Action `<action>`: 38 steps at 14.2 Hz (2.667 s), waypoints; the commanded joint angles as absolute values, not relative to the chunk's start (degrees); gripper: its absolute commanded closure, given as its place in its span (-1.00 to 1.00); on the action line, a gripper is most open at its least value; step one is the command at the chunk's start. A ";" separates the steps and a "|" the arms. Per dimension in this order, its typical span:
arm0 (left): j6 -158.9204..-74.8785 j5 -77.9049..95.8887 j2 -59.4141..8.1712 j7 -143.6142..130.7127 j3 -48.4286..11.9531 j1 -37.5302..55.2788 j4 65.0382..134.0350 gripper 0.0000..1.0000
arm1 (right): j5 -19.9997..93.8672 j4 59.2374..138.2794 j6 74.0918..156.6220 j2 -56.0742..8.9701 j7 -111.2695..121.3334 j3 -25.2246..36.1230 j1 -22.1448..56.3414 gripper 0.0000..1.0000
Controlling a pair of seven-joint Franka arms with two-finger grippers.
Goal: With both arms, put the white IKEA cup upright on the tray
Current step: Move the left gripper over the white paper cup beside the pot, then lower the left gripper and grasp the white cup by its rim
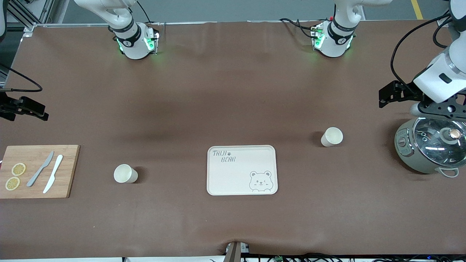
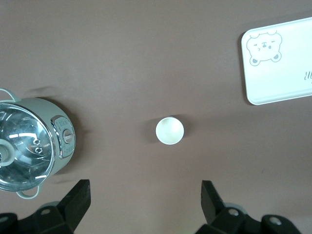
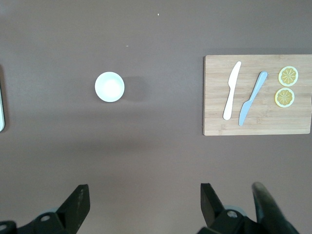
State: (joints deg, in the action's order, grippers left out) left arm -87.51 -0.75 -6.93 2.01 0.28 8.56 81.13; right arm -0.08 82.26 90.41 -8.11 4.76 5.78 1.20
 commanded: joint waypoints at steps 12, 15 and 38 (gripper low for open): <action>-111.85 -0.36 3.59 7.72 0.53 5.02 112.02 -1.00 | -4.66 81.83 90.79 -7.65 3.43 5.98 1.93 -1.00; -114.34 -0.18 3.52 12.56 0.53 2.64 116.27 -1.00 | -4.13 81.74 90.88 -7.56 3.34 6.15 1.76 -1.00; -153.26 5.19 -12.47 3.96 -5.45 2.64 131.92 -1.00 | 2.90 81.47 90.44 -7.56 3.60 6.06 -2.73 -1.00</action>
State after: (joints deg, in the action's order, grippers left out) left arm -149.47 3.81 -11.03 5.27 -4.41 2.73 130.94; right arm 2.58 81.72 91.09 -8.07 3.64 6.64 -1.90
